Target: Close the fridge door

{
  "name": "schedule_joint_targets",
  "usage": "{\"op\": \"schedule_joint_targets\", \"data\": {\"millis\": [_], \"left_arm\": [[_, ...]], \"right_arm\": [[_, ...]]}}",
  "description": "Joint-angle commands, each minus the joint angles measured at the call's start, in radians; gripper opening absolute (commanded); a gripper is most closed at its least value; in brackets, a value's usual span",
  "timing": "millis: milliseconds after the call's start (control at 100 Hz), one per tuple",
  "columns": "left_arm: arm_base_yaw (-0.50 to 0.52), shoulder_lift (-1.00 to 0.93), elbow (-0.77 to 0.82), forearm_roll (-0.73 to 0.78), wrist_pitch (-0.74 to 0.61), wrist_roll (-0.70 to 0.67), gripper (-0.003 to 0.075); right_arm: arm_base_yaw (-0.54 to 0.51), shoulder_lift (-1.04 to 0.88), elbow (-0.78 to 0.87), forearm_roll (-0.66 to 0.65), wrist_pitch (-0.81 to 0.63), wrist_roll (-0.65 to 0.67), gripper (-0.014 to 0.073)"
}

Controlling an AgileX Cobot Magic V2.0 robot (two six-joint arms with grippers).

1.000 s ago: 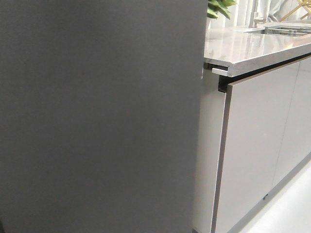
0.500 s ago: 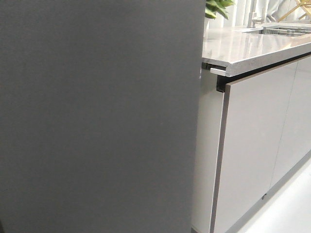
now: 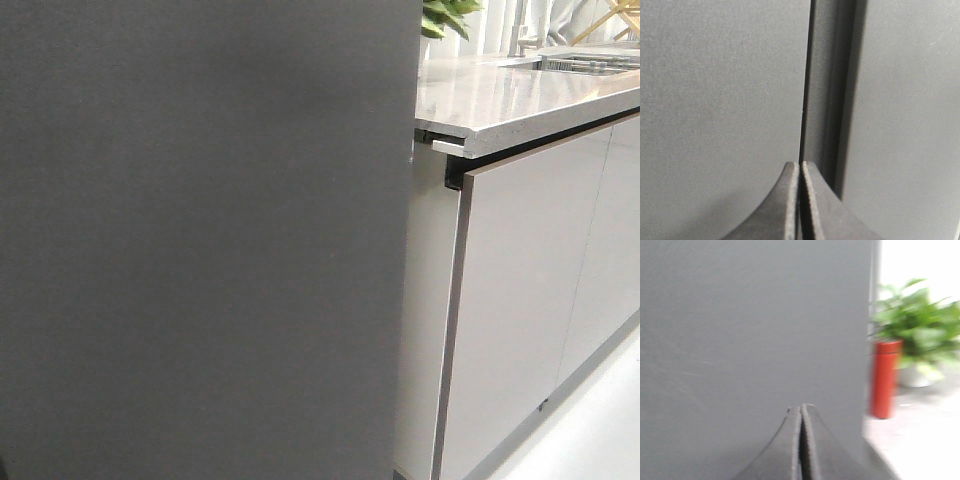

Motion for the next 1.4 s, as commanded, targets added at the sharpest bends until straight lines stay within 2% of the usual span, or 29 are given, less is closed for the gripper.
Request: {"op": "schedule_joint_targets", "data": {"millis": [0,310,530,750,1130,1390], "left_arm": [[-0.005,0.019,0.028,-0.002,-0.077,-0.003,-0.0021],[-0.005,0.019,0.028,-0.002,-0.077,-0.003,-0.0021],[-0.005,0.019,0.028,-0.002,-0.077,-0.003,-0.0021],[-0.005,0.019,0.028,-0.002,-0.077,-0.003,-0.0021],[-0.005,0.019,0.028,-0.002,-0.077,-0.003,-0.0021],[-0.005,0.019,0.028,-0.002,-0.077,-0.003,-0.0021]], "right_arm": [[-0.049,-0.1,0.045,-0.01,-0.082,0.002,-0.0076],[-0.253,-0.411,0.334,-0.01,-0.076,0.002,-0.0076],[-0.29,-0.587,0.546,-0.01,-0.074,0.002,-0.0076],[-0.375,-0.755,0.749,-0.01,-0.074,0.002,-0.0076],[-0.383,-0.936,0.952,-0.01,-0.084,0.002,-0.0076],[-0.383,-0.953,0.952,-0.01,-0.028,0.002,-0.0076]]}}
